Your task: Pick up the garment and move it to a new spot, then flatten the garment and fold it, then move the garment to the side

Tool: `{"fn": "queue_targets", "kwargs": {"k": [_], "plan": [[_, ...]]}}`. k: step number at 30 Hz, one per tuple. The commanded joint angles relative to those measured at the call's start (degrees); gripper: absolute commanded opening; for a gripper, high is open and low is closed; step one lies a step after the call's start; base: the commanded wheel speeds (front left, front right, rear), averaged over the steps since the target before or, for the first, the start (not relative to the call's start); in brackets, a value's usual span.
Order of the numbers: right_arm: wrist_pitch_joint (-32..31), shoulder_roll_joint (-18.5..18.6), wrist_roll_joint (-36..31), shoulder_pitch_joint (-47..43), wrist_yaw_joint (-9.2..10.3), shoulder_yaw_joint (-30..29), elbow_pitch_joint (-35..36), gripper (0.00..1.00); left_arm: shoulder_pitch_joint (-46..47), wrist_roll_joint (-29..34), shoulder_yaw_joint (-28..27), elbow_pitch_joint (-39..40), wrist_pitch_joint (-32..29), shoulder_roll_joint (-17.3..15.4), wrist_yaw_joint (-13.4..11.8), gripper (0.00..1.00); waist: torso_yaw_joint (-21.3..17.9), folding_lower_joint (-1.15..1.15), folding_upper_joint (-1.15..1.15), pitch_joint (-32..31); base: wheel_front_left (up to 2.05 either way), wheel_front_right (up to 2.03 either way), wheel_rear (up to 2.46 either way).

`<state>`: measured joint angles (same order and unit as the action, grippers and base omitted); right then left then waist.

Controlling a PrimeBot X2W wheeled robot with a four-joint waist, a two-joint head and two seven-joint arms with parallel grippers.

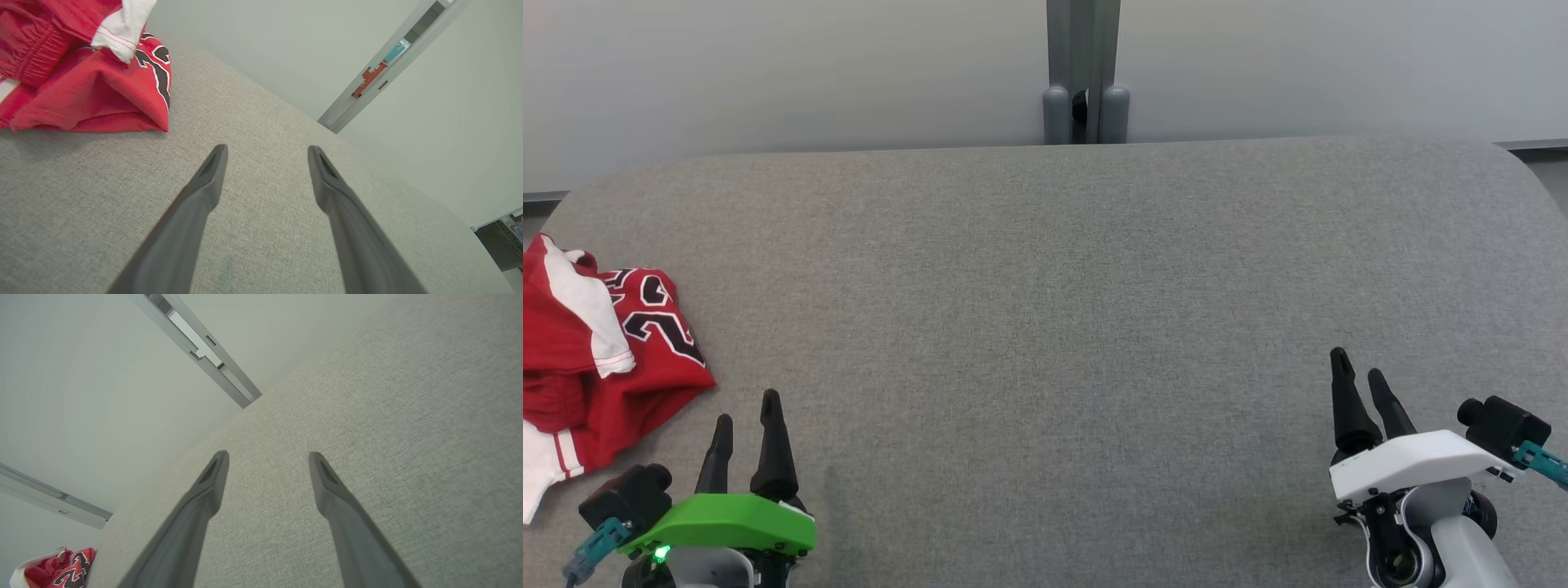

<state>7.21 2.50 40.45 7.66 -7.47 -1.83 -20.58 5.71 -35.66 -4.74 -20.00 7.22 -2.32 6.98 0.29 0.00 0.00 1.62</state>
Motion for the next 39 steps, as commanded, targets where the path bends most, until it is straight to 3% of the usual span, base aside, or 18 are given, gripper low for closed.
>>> {"fn": "queue_targets", "kwargs": {"k": [1, 19, 39], "plan": [[0.6, 0.3, -1.9, 1.3, -0.02, -0.1, 0.2, 1.00, 0.9, 1.9, 0.1, 0.2, 0.6, -0.5, -0.3, 1.00, 0.0, 0.00, 0.00, 0.0, 0.00, 0.00, 0.00], [3.3, 0.4, -13.9, 0.4, -0.03, -0.6, -1.1, 1.00, 0.3, 14.4, 1.5, -1.4, 3.2, -0.6, -0.3, 1.00, 0.3, 0.00, 0.00, 0.1, 0.00, 0.00, 0.00], [5.8, 0.4, -24.0, 0.3, -0.03, -2.9, -0.3, 1.00, -1.8, 23.4, 2.4, -1.4, 5.7, -0.7, -1.2, 1.00, 0.2, 0.00, 0.00, 0.5, 0.00, 0.00, 0.00]]}}
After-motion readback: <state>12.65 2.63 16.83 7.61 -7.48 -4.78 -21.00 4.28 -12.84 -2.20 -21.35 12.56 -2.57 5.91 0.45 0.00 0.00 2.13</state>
